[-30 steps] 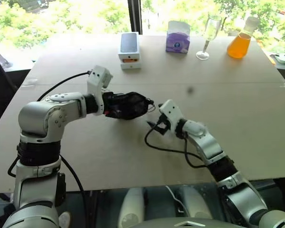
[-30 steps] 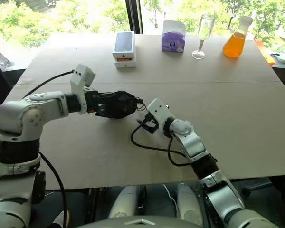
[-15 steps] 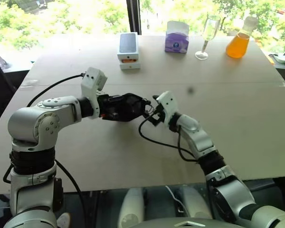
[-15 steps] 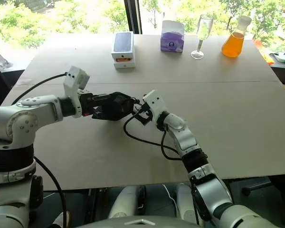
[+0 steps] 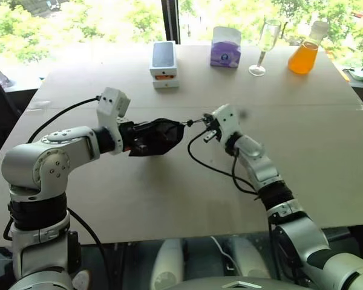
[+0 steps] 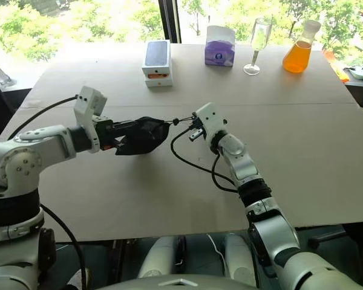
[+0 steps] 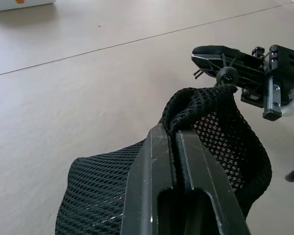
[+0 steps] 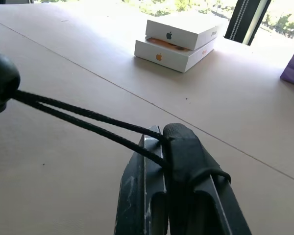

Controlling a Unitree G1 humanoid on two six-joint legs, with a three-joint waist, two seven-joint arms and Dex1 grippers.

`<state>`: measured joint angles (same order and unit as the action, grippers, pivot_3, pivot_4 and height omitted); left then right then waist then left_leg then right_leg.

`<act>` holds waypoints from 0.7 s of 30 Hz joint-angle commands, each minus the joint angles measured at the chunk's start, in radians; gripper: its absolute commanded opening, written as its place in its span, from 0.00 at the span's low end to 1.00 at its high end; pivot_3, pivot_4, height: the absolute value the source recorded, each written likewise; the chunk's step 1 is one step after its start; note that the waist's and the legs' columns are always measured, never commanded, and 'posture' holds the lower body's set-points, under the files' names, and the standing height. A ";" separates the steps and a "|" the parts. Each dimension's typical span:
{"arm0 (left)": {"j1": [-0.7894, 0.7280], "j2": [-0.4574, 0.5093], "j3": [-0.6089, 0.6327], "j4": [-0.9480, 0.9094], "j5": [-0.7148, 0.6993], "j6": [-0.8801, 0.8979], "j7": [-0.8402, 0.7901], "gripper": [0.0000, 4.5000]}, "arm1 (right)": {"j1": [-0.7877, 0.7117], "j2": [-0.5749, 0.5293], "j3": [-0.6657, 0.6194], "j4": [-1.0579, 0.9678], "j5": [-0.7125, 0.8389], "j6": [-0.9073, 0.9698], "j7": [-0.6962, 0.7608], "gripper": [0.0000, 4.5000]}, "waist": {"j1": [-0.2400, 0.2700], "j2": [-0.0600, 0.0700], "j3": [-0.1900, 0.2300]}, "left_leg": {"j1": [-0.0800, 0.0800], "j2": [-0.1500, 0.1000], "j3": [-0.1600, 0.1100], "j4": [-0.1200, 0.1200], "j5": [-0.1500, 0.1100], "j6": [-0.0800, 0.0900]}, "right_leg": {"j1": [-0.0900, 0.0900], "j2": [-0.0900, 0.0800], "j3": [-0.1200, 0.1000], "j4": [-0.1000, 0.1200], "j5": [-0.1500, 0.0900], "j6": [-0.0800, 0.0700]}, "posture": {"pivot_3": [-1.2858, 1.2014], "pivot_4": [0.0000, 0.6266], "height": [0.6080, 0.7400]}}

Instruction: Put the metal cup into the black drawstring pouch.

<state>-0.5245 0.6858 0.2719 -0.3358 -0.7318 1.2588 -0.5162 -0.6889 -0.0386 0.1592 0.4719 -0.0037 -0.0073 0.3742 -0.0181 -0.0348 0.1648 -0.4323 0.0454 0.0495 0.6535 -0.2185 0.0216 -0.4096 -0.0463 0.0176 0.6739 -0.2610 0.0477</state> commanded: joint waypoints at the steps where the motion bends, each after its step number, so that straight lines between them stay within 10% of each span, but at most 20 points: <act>1: 0.034 -0.111 0.095 -0.072 -0.071 -0.047 0.053 0.00 | -0.023 -0.059 -0.011 -0.149 -0.038 -0.001 -0.007 0.01 | 0.000 0.000 0.000 | 0.000 0.000 0.000 0.000 0.000 0.000 | 0.000 0.000 0.000 0.000 0.000 0.000 | 0.52 0.24 1.00; 8: 0.190 -0.260 0.131 -0.184 -0.140 -0.130 0.103 0.00 | -0.068 -0.205 -0.012 -0.312 -0.099 0.042 0.041 0.01 | -0.002 0.000 0.000 | 0.000 0.001 0.001 0.000 0.000 0.000 | -0.001 0.000 0.001 0.001 0.000 0.000 | 0.52 0.24 1.00; 15: 0.220 -0.262 0.131 -0.213 -0.188 -0.203 0.116 0.70 | -0.135 -0.299 0.043 -0.418 -0.121 0.028 0.167 0.00 | 0.001 0.000 0.000 | 0.001 0.001 0.002 0.000 0.000 0.001 | -0.001 0.000 0.002 0.002 0.000 0.000 | 0.52 0.24 1.00; 21: 0.171 -0.254 0.170 -0.157 -0.376 -0.217 0.081 0.70 | -0.175 -0.362 0.099 -0.454 -0.142 -0.030 0.282 0.00 | 0.003 0.000 0.000 | 0.000 0.000 0.002 0.000 0.000 0.001 | -0.001 0.000 0.001 0.001 0.000 0.000 | 0.52 0.24 1.00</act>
<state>-0.3281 0.4250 0.4046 -0.4925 -1.0319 1.0615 -0.4244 -0.8170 -0.3853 0.2756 0.0643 -0.1489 -0.0119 0.6385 -0.0147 -0.0348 0.1648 -0.4321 0.0459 0.0513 0.6537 -0.2188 0.0223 -0.4109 -0.0467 0.0190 0.6754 -0.2610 0.0476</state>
